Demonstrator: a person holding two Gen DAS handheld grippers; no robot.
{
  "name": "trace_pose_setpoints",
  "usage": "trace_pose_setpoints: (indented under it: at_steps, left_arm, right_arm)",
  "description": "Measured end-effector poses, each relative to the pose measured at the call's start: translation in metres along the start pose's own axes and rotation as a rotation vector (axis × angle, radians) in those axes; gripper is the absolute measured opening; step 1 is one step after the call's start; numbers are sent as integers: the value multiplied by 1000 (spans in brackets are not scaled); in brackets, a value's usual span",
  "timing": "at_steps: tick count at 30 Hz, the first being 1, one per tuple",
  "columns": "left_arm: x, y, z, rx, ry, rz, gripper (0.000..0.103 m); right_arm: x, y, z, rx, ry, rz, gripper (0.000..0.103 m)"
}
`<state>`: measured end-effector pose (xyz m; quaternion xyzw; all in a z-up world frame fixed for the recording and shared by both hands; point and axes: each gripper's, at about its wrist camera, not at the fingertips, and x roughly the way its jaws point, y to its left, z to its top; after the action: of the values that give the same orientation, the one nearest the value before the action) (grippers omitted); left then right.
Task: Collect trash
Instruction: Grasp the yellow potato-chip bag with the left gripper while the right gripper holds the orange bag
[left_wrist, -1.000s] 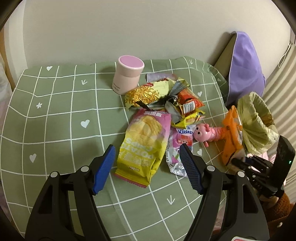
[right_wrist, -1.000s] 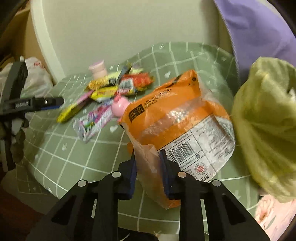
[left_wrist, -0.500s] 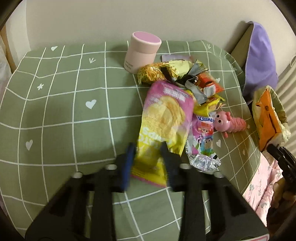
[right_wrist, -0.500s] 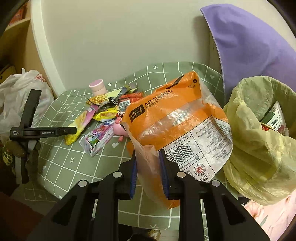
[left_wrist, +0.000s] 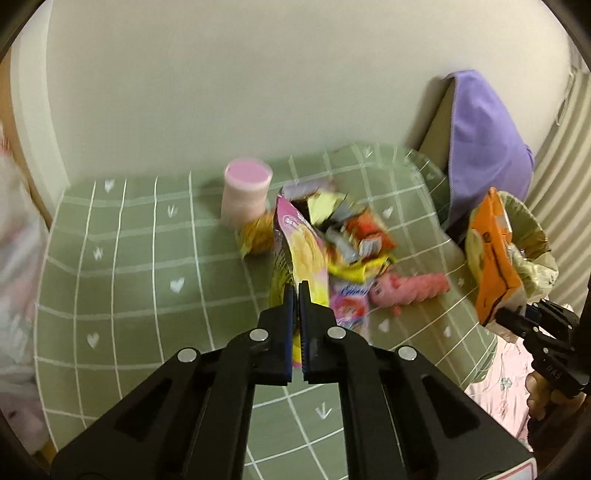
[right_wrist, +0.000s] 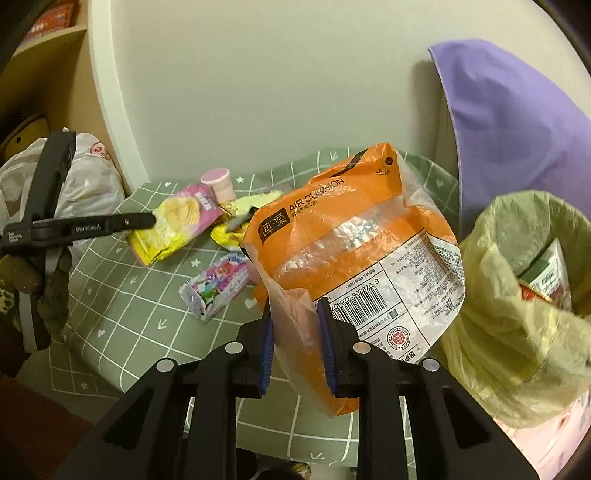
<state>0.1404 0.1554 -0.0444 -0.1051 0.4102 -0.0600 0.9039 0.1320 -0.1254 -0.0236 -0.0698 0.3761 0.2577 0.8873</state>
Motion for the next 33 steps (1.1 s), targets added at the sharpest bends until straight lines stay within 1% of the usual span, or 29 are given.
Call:
trace_pose_setpoints:
  at_steps: [5,7,9,10,11,13,14,17,18,23,26,27,28,29,30,31,33]
  left_arm:
    - [-9,-8,7,29,-29,-15,3]
    - [-9,-8,5,33,-24,-19,3]
    - [-6,-5,0,23,-9,-43,3]
    - [0,-3,-3,7,1,-63,5]
    - [5,-1,-6,-9,7,-75,10]
    - [14,9,-15,-35,16,-63,47]
    - [17,11,-19,-42,19,-63,50]
    - [25,17,-29,-62,52,-66,52]
    - [28,16,-32,-55,62,-56,52]
    - [42,4,-49,37,106,-18,56]
    - [53,-1,-56,63,142,2,56]
    - [54,-2,-57,67,130,11,56]
    - [55,-1,-56,57,134,19,53]
    - [54,1,-54,35,134,17,48]
    - [55,3,-52,18,141,2,45]
    - [53,5,-49,0,141,-15,43]
    - [43,6,-46,-7,111,-14,42]
  right_arm:
    - [-9,2,4,-15,-22,-11,22]
    - [-10,2,4,-11,-21,-12,22]
    - [-9,1,2,-7,-15,-7,22]
    - [-9,1,1,-6,-12,-4,22]
    - [-8,2,1,-6,-8,0,22]
    - [-7,4,-2,-15,3,7,22]
    - [-7,6,-3,-22,9,9,22]
    - [-7,8,-7,-29,23,14,23]
    - [-7,8,-8,-28,27,14,23]
    - [-9,2,-17,-1,44,13,23]
    - [-9,0,-20,16,53,15,23]
    - [-9,0,-21,18,55,16,23]
    - [-9,-1,-22,19,56,16,23]
    - [-10,-1,-22,20,56,17,23]
    - [-9,-1,-22,20,56,19,23]
    - [-9,-1,-23,20,56,19,23]
    - [-10,-1,-22,17,55,22,23]
